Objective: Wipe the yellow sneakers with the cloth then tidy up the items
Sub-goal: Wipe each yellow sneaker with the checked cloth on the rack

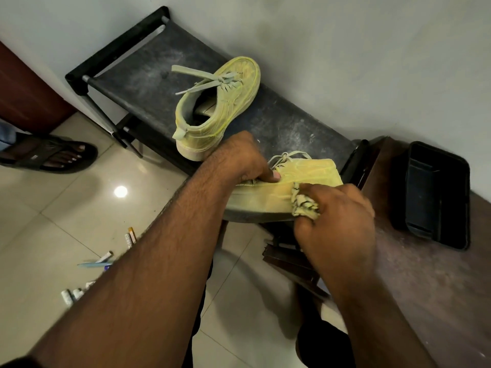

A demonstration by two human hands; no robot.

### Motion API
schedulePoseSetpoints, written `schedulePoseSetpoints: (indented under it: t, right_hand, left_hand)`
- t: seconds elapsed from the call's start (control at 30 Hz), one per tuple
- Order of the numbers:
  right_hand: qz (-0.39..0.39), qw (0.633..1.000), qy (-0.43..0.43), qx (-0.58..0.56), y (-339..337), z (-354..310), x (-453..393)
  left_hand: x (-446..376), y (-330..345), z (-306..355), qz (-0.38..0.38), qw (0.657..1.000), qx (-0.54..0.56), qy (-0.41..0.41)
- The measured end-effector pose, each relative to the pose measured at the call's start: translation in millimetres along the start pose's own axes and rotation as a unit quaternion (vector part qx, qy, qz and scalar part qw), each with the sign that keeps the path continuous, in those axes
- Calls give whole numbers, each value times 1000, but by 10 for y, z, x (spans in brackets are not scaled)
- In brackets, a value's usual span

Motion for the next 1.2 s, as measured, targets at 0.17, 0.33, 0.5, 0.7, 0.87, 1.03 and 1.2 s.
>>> schedulePoseSetpoints:
  t: [0.17, 0.33, 0.5, 0.7, 0.87, 1.03, 1.2]
  right_hand:
    - [-46, 990, -120, -50, 212, -446, 167]
    - [-32, 999, -2, -10, 40, 157, -34]
    - [0, 999, -32, -1, -9, 57, 44]
    - [-28, 999, -35, 13, 107, 69, -17]
    - [-36, 999, -25, 21, 128, 78, -53]
    - [-32, 995, -88, -32, 131, -188, 19]
    - [-78, 996, -42, 19, 144, -21, -118]
  left_hand:
    - [6, -14, 24, -1, 1000, 6, 9]
    - [50, -81, 134, -5, 998, -17, 61]
    - [57, -55, 187, -32, 995, -36, 84]
    - [159, 72, 211, -149, 973, -95, 149]
    - [263, 47, 180, -177, 948, -184, 189]
    - [225, -3, 217, -150, 957, -168, 185]
    - [218, -35, 246, -134, 961, -162, 181]
Point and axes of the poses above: each hand's wrist, its own x-axis away from the middle knuckle, its own y-axis out of the palm, z = x × y, the point moved 10 cm from there along -x, towards the middle knuckle, and after that the axes turned 7 degrees about y, right-handed, at the moved point
